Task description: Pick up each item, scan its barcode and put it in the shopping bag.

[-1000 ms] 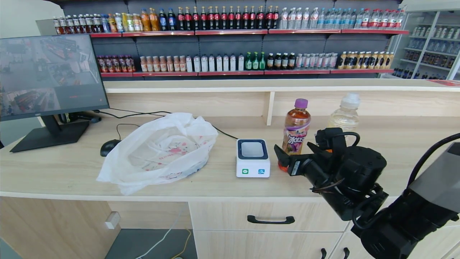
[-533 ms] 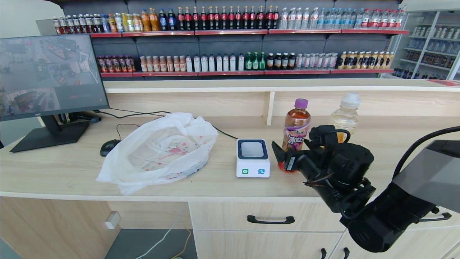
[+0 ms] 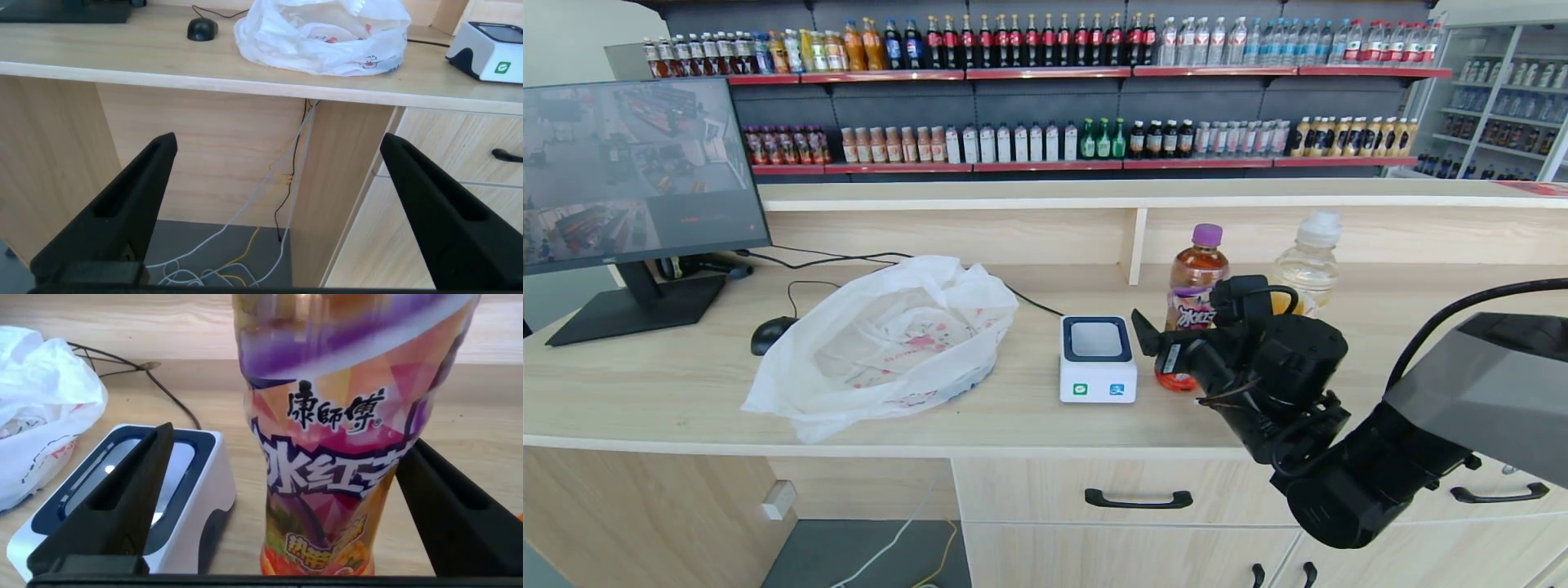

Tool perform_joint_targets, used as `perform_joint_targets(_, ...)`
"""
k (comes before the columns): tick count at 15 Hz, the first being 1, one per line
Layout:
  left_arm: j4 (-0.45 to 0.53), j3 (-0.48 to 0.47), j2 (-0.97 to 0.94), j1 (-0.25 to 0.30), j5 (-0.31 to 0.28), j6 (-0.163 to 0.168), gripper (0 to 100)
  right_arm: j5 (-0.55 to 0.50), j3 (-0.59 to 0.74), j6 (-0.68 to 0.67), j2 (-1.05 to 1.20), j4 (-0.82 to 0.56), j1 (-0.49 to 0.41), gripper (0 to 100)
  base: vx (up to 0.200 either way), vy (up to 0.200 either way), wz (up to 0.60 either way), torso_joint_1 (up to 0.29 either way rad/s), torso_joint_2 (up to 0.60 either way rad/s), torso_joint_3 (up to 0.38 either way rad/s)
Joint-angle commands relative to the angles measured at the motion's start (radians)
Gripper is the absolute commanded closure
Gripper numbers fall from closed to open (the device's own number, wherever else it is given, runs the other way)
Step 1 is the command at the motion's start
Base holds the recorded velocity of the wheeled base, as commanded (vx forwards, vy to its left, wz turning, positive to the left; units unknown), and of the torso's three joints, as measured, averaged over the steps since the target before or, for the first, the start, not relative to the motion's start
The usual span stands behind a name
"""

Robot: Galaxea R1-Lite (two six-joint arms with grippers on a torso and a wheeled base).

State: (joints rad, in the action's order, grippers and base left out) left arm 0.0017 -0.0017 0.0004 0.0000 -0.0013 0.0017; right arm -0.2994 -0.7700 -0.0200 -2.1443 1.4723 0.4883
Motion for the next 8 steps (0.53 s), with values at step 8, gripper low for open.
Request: perform_joint_targets(8,0.000,0.000,0.000,0.000,0.000,0.000,0,0.000,-0.035,0.000,-0.016,-0.001,-0.031,0,0.000,0.000,0.00,0.000,0.00,0.000)
